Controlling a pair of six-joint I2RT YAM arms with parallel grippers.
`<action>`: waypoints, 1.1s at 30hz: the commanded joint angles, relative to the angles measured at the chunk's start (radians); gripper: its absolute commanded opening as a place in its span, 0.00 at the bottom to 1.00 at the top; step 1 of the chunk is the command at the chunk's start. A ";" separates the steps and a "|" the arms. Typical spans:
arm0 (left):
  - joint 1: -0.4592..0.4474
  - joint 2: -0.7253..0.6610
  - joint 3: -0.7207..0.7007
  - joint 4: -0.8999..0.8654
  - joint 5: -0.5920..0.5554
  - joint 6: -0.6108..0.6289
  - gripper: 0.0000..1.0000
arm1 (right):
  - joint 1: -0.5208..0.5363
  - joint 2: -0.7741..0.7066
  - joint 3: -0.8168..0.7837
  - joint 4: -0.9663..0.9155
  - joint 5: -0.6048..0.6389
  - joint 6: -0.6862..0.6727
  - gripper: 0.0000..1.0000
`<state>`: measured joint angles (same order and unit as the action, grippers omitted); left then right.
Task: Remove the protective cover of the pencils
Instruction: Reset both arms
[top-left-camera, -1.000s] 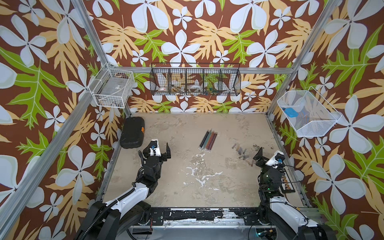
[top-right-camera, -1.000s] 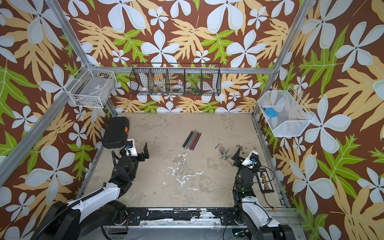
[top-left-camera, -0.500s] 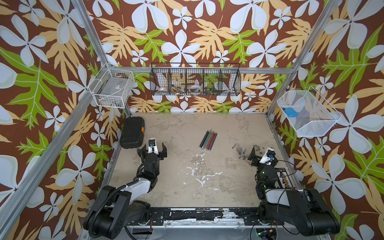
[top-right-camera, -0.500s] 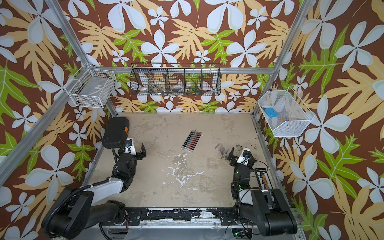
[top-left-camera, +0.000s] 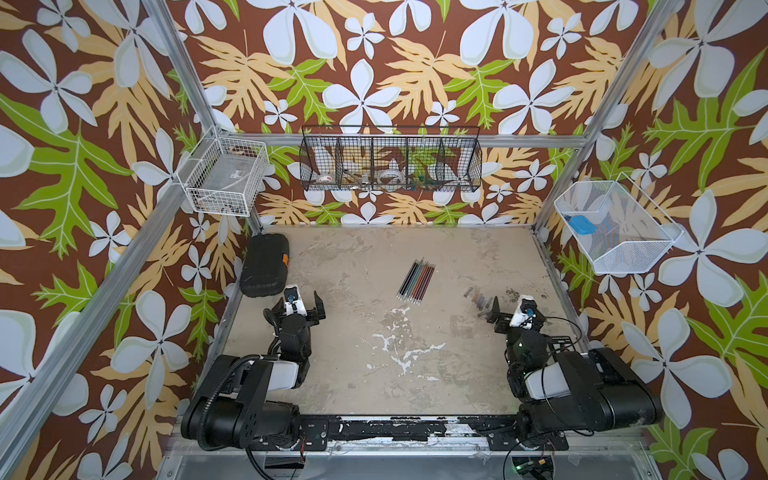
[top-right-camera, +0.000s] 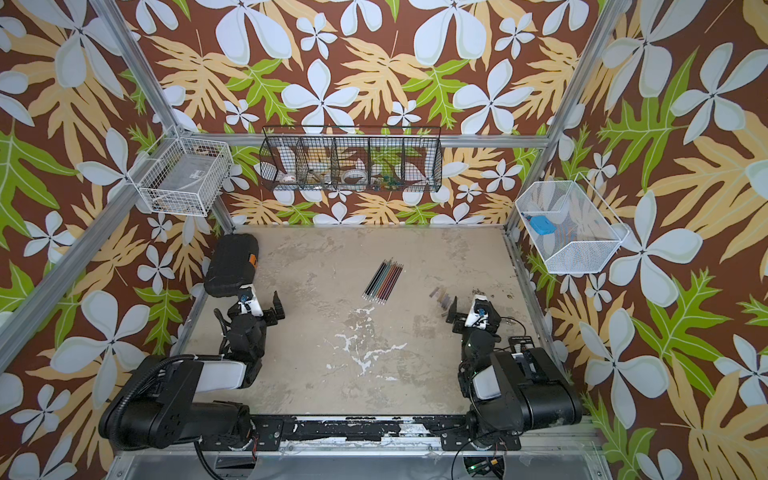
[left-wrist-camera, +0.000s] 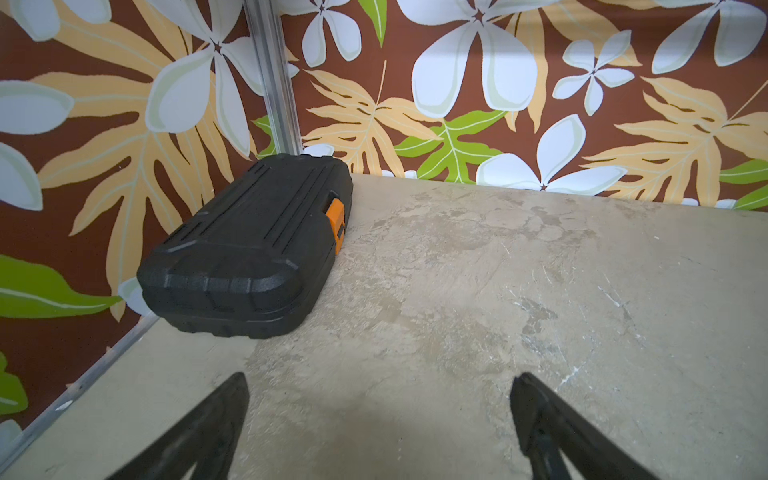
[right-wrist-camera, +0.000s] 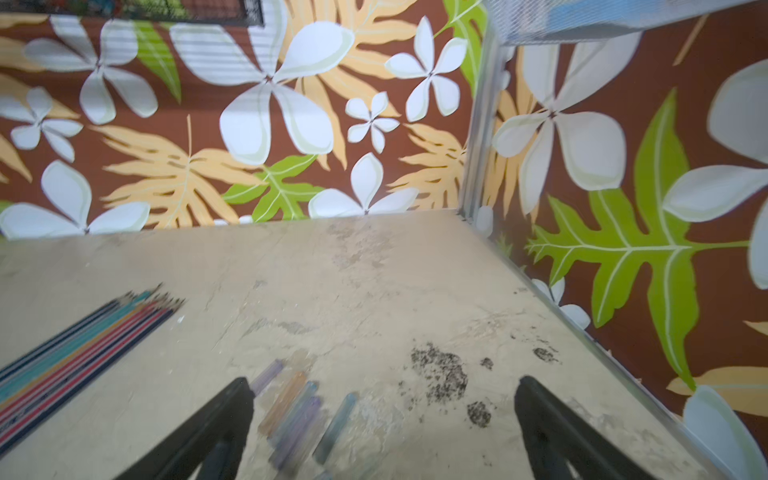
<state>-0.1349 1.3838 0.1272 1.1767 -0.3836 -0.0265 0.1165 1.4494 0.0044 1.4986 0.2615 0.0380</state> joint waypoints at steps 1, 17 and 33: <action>0.013 0.051 -0.039 0.233 0.016 -0.034 1.00 | 0.013 0.006 0.014 0.017 0.025 -0.047 1.00; 0.049 0.075 0.022 0.135 0.255 0.016 0.95 | -0.039 0.017 0.172 -0.257 -0.162 -0.052 1.00; 0.081 0.073 0.030 0.118 0.263 -0.018 1.00 | -0.105 0.001 0.125 -0.192 -0.354 -0.047 1.00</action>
<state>-0.0528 1.4582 0.1562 1.2755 -0.1173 -0.0330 0.0143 1.4521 0.1444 1.2430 -0.0235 0.0181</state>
